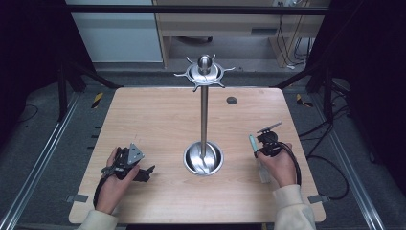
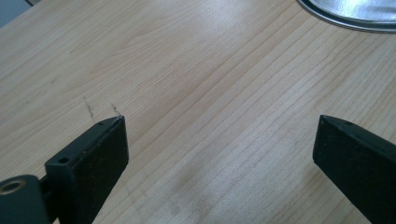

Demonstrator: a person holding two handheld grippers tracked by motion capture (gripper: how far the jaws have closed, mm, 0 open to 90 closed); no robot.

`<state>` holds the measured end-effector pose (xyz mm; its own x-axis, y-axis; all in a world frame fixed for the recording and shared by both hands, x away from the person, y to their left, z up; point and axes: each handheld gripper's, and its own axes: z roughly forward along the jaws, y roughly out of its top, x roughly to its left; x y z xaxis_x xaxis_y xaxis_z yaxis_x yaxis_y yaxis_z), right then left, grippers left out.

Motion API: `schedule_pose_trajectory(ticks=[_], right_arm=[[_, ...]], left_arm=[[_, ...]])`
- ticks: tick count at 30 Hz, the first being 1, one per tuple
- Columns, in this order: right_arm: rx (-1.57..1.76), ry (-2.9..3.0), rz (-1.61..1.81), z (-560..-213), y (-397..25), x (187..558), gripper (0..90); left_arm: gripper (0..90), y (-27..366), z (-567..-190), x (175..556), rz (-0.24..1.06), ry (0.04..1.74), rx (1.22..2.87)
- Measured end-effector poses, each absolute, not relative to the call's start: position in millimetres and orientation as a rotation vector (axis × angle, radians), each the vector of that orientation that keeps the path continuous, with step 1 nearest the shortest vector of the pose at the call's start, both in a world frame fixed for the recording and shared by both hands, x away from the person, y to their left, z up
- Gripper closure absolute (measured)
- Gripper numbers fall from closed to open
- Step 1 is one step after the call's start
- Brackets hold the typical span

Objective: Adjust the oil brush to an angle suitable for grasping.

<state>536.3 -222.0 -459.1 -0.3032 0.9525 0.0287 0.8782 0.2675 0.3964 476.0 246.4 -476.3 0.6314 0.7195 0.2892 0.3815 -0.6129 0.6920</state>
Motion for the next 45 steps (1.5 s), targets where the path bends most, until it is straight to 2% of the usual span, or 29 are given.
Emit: schedule_pose_trajectory(ticks=[30, 45], right_arm=[[1.775, 2.335, 0.436, -469.4, -221.2, 541.4, 80.1], [1.800, 2.321, 0.489, -464.2, -220.3, 540.1, 82.6]], left_arm=[[3.1, 245.9, -477.1, 476.2, 0.753, 0.859, 2.267], [3.2, 245.6, -477.3, 476.3, 0.750, 0.857, 2.269]])
